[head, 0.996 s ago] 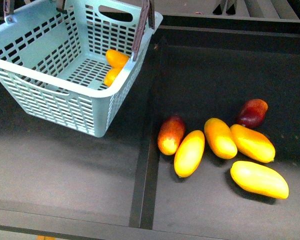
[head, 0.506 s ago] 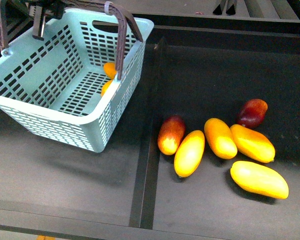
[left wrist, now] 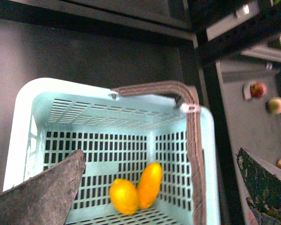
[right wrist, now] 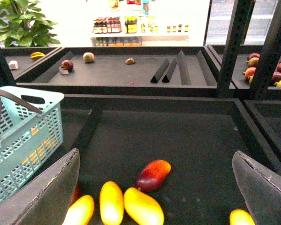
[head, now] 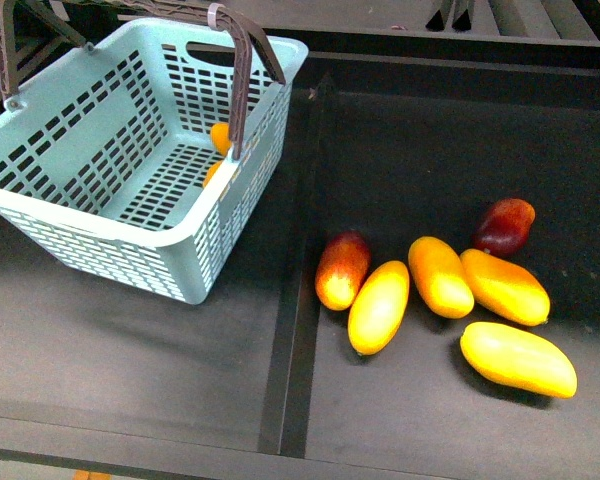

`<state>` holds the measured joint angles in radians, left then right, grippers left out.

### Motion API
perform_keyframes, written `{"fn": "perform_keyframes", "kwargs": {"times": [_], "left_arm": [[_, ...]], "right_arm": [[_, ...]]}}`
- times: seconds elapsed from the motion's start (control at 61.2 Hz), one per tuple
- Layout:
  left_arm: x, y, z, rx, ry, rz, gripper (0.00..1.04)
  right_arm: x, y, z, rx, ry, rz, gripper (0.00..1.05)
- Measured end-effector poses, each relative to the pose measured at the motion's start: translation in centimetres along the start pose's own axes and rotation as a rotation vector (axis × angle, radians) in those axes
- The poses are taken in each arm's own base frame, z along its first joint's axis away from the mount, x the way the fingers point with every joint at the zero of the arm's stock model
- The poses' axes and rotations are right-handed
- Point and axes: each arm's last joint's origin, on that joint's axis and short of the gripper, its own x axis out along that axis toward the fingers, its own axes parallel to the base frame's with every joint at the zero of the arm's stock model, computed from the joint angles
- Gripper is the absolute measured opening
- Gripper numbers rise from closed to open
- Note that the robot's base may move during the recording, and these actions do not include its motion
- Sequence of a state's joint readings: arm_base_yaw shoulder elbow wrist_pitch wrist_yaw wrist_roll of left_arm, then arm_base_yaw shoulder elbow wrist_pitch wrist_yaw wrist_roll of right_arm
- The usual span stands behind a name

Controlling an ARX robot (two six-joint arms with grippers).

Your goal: Pick lemon and mango into basket

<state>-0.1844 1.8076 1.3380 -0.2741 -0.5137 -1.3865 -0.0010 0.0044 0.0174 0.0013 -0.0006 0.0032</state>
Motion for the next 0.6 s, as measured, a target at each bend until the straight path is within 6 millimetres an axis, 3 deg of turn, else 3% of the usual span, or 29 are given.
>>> {"fn": "perform_keyframes", "kwargs": {"times": [0.065, 0.163, 0.261, 0.327, 0.392, 0.604], "left_arm": [[0.6, 2.5, -0.5, 0.27, 0.14, -0.327, 0.79], [-0.8, 6.2, 0.0, 0.642, -0.056, -0.66, 0.59], [-3.8, 9.0, 2.1, 0.914, -0.324, -0.752, 0.34], [-4.8, 11.8, 2.2, 1.0, -0.335, -0.739, 0.15], [-5.3, 13.6, 2.1, 1.032, -0.322, -0.727, 0.03], [-7.8, 18.6, 3.6, 1.048, -0.344, -0.721, 0.03]], "right_arm": [[0.0, 0.0, 0.0, 0.0, 0.0, -0.002, 0.96], [0.0, 0.0, 0.0, 0.0, 0.0, -0.001, 0.96], [0.0, 0.0, 0.0, 0.0, 0.0, -0.001, 0.96], [0.0, 0.0, 0.0, 0.0, 0.0, -0.001, 0.96], [0.0, 0.0, 0.0, 0.0, 0.0, -0.001, 0.96], [0.0, 0.0, 0.0, 0.0, 0.0, -0.001, 0.96]]}}
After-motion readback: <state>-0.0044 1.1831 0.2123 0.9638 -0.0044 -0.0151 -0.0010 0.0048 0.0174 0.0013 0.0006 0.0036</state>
